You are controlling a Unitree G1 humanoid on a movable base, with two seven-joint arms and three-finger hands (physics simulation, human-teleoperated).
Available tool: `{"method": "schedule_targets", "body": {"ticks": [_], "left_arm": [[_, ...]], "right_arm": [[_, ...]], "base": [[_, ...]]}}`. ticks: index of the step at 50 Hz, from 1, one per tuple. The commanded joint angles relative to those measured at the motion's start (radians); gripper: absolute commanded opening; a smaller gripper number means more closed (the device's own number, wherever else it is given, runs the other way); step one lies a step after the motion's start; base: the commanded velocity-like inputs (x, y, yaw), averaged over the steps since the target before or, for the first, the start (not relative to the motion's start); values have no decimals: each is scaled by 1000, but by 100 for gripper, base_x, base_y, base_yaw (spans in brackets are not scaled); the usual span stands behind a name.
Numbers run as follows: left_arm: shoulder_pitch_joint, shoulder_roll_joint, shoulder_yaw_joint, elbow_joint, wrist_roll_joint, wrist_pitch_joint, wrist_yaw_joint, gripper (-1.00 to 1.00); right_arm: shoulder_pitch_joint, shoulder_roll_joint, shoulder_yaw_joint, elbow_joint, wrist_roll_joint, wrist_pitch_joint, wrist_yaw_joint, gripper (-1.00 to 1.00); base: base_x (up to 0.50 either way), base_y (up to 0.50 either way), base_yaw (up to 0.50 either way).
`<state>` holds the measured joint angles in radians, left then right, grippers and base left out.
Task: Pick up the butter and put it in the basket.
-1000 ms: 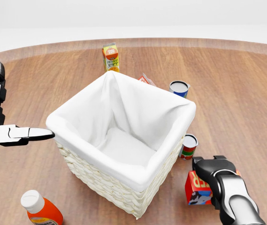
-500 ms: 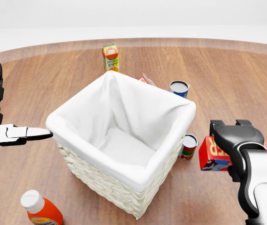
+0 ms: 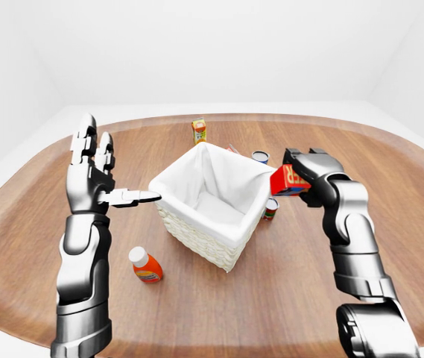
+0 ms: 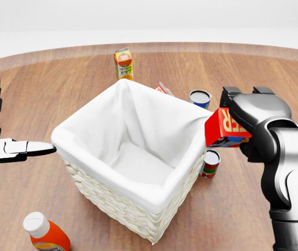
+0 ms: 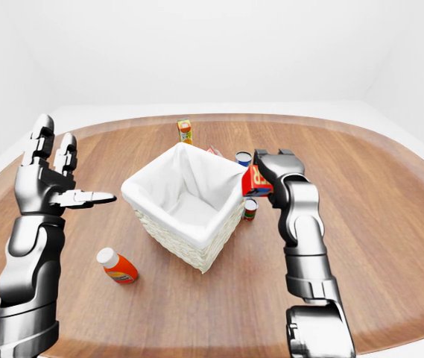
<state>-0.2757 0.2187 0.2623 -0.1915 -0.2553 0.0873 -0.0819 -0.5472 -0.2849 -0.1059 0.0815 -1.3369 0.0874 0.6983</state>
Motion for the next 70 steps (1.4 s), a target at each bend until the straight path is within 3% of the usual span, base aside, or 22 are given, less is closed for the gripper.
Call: {"method": "schedule_targets", "body": {"ticks": [1, 20, 40, 49, 70], "left_arm": [[-4, 7, 10, 14, -14, 0, 1, 100], [-3, 17, 20, 29, -37, 0, 16, 100], [0, 26, 32, 49, -59, 0, 9, 100], [7, 30, 41, 57, -70, 0, 3, 100], [10, 31, 39, 69, -79, 0, 2, 100]], "right_arm": [[-91, 21, 19, -40, 39, 0, 0, -100], [-192, 100, 74, -10, 111, 0, -55, -100], [-246, 198, 130, 74, 294, 0, -212, -100], [-299, 234, 109, 142, 491, 0, -355, -100], [-353, 238, 90, 360, 961, 0, -641, -100]], "base": [[0, 0, 0], [0, 0, 0], [0, 0, 0], [0, 0, 0], [0, 0, 0]]}}
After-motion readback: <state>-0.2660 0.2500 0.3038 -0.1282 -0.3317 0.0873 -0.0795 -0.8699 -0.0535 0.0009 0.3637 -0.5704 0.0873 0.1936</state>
